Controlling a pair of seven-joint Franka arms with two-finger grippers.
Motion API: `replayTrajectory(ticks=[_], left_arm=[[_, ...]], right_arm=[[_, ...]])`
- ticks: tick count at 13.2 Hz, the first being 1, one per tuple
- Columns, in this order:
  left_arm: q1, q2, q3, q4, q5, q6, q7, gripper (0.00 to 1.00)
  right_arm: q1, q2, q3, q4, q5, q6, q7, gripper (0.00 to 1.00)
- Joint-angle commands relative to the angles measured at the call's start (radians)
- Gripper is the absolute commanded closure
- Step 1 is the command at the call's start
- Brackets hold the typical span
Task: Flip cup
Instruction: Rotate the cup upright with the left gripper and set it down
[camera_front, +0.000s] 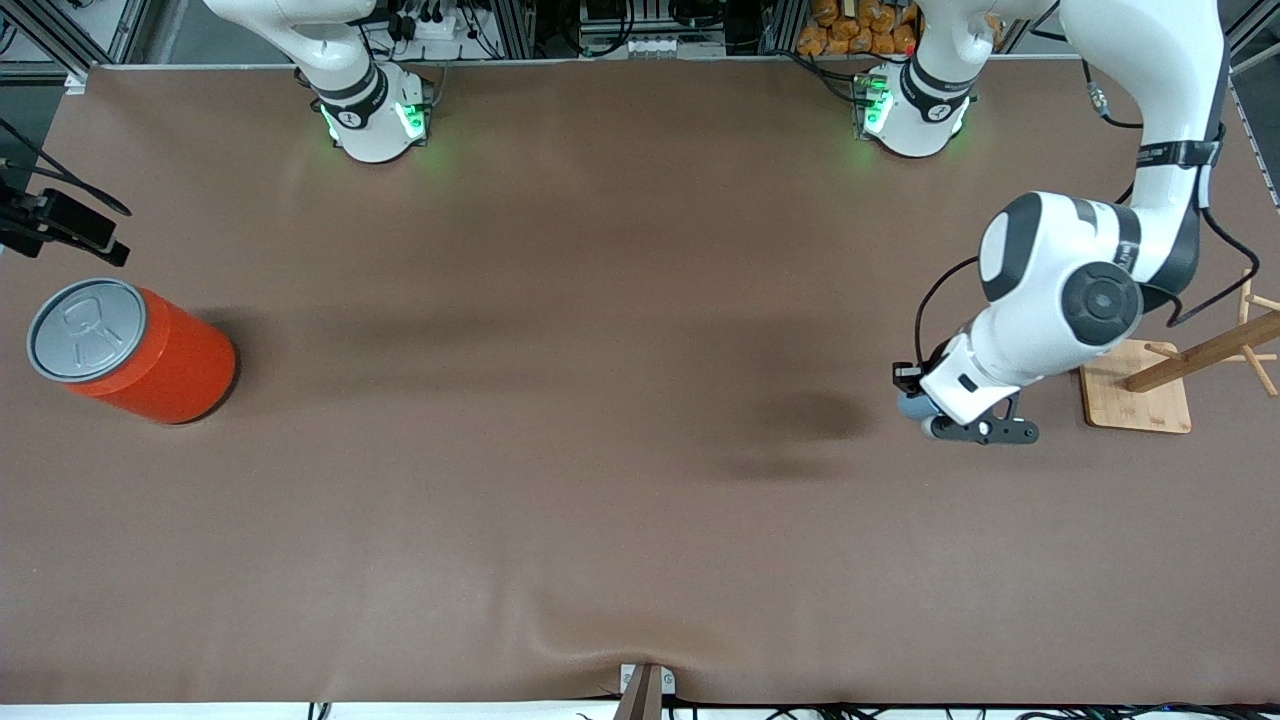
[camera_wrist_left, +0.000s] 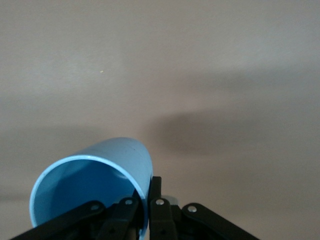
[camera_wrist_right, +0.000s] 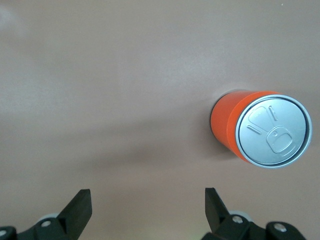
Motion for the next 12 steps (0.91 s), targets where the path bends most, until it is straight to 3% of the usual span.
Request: replayTrajectory(ticks=[1,3,7,8,9,10,12], left_arm=[[0.044,-0.106,-0.010,-0.254,0.056,0.217,-0.009,1.00],[0.040,-0.104,-0.012,-0.368,0.056,0.358,-0.008,1.00],[0.051,-0.035,-0.010,-0.374,0.056,0.412,-0.008,0.99],[0.051,-0.034,-0.010,-0.371,0.056,0.411,-0.006,0.67],[0.054,-0.029,-0.007,-0.367,0.054,0.411,-0.006,0.22],[0.061,-0.026,-0.006,-0.362,0.056,0.411,-0.003,0.00],[0.067,-0.028,-0.009,-0.357,0.056,0.409,-0.005,0.00]], right_arm=[[-0.009,0.018,0.006,0.036,-0.001,-0.020,0.001,0.00],[-0.008,0.018,0.008,0.036,-0.001,-0.020,0.003,0.00],[-0.009,0.018,0.008,0.036,-0.001,-0.020,0.006,0.00],[-0.014,0.018,0.008,0.036,-0.002,-0.020,0.005,0.00],[-0.017,0.018,0.006,0.036,-0.002,-0.020,0.003,0.00],[-0.018,0.018,0.008,0.036,-0.002,-0.020,0.003,0.00],[-0.018,0.018,0.006,0.036,-0.002,-0.020,0.005,0.00]])
